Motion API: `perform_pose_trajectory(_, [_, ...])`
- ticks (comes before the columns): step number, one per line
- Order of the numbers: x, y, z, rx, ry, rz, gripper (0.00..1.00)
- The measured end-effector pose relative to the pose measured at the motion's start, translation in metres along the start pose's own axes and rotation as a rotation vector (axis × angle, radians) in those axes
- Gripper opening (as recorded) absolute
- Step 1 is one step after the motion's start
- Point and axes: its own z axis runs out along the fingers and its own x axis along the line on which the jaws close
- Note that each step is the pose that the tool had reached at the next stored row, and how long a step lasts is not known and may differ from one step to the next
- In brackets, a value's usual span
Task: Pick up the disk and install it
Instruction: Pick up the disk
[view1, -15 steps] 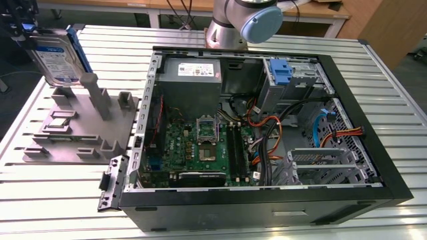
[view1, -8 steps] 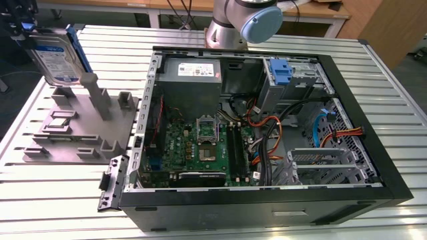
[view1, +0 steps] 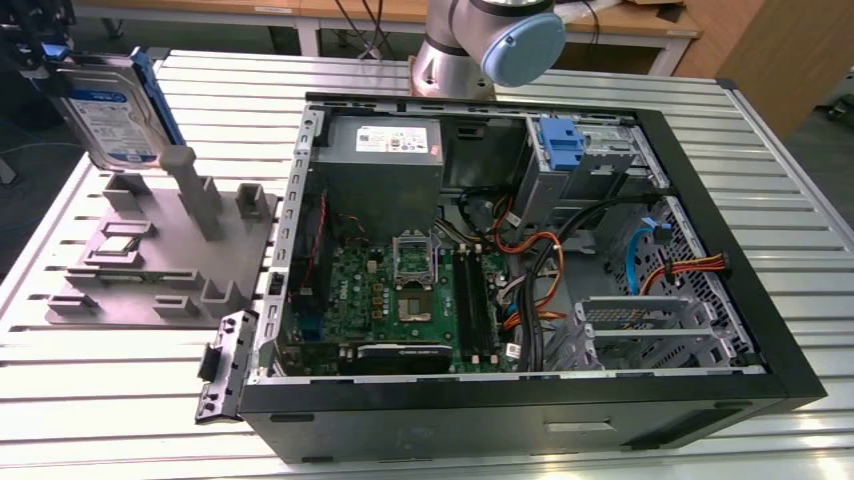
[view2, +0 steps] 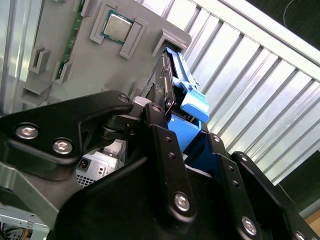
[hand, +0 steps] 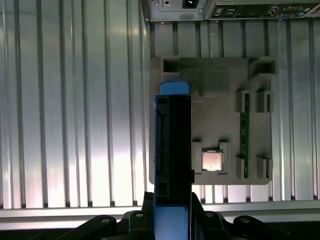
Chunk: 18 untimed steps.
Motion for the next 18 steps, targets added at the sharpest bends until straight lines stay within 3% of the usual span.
perform_pose_trajectory(18, [0.0001,0.0,-0.0036,-0.0001,0.0001,0.0,0.36])
